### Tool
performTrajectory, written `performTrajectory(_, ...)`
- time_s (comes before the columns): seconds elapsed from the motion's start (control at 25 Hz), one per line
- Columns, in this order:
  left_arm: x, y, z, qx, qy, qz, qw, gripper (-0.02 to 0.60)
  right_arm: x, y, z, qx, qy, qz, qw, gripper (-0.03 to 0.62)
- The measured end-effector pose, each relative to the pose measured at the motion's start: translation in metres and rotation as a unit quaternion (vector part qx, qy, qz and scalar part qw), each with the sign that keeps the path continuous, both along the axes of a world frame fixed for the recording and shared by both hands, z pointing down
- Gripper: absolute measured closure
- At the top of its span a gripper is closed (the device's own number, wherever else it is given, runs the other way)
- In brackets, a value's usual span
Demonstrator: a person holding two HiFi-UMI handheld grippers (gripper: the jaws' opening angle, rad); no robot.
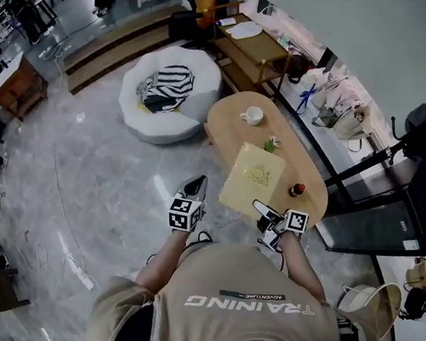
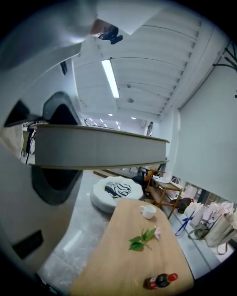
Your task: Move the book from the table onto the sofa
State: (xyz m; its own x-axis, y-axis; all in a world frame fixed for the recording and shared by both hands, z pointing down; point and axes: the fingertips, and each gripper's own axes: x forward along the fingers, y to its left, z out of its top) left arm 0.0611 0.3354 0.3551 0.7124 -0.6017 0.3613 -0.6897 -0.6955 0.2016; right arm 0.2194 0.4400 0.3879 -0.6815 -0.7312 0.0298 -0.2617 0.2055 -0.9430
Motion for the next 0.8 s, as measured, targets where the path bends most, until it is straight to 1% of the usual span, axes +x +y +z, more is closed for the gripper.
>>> performTrajectory(0.24,-0.061,-0.029,0.016,-0.023,-0.005,-0.017,0.9996,0.583,-0.052,-0.031,0.008,-0.007,-0.002,-0.021,1.0,0.37)
performTrajectory(0.44,-0.098,-0.056,0.023,-0.018,-0.016,-0.021,0.9995,0.583,-0.079,-0.067,0.018,-0.012,0.007,-0.02,1.0,0.37)
performTrajectory(0.56,-0.122,-0.074,0.027,-0.019,-0.012,-0.034,0.9992,0.583,-0.096,-0.092,0.014,-0.01,0.004,-0.027,1.0,0.37)
performTrajectory(0.64,-0.134,-0.08,0.032,-0.026,-0.006,-0.047,0.9985,0.583,-0.106,-0.105,0.014,-0.014,0.012,-0.036,0.999,0.37)
performTrajectory(0.8,-0.148,-0.096,0.039,-0.031,0.012,-0.082,0.9961,0.583,-0.119,-0.131,0.012,-0.023,0.024,-0.06,0.998,0.37)
